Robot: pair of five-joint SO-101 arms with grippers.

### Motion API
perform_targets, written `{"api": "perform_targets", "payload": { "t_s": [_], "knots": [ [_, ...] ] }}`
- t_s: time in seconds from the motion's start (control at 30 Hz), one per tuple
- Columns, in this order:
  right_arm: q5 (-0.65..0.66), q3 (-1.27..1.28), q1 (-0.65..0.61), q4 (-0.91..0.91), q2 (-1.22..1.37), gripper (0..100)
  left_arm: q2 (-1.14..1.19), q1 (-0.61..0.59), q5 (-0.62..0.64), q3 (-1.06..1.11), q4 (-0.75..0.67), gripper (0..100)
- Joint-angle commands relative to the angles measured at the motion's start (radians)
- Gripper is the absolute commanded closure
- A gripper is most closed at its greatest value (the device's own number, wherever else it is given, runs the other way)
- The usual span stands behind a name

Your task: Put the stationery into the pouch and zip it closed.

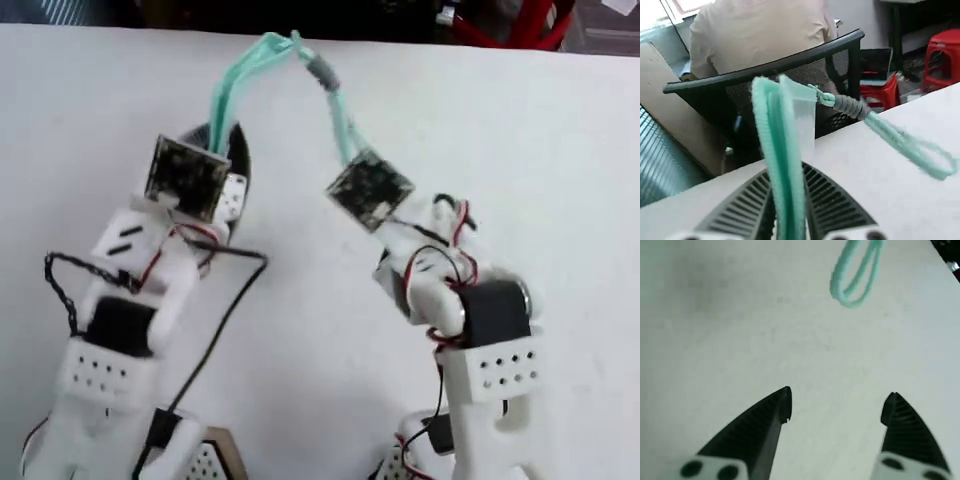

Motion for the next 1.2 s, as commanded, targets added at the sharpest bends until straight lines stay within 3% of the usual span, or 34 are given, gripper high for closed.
{"api": "perform_targets", "payload": {
  "t_s": [0.0, 0.13, 0.27, 0.4, 0.57, 0.63, 0.8, 0.9, 1.03, 1.17],
  "knots": [
    [-0.189, 0.196, 0.163, -0.245, -0.085, 71.8, 0.105, -0.064, -0.221, -0.041, -0.147, 98],
    [-0.407, 0.422, 0.294, -0.490, -0.124, 71.9, 0.228, -0.107, -0.315, -0.043, -0.282, 98],
    [-0.574, 0.563, 0.298, -0.641, -0.128, 71.9, 0.312, -0.047, -0.322, -0.032, -0.367, 98],
    [-0.588, 0.583, 0.340, -0.676, -0.124, 71.9, 0.346, 0.088, -0.322, 0.063, -0.393, 98],
    [-0.582, 0.658, 0.355, -0.750, -0.124, 71.9, 0.367, 0.268, -0.322, 0.269, -0.651, 98],
    [-0.580, 0.664, 0.355, -0.734, -0.124, 71.9, 0.433, 0.300, -0.322, 0.287, -0.694, 98],
    [-0.580, 0.664, 0.355, -0.719, -0.125, 71.9, 0.751, 0.300, -0.311, 0.118, -0.634, 97],
    [-0.580, 0.666, 0.355, -0.723, -0.125, 71.9, 0.909, 0.289, -0.301, 0.006, -0.565, 88],
    [-0.578, 0.669, 0.366, -0.723, -0.125, 71.9, 0.892, 0.308, -0.155, -0.032, -0.440, 79],
    [-0.578, 0.667, 0.383, -0.734, -0.125, 71.9, 0.756, 0.355, -0.118, -0.094, -0.150, 78]
  ]
}}
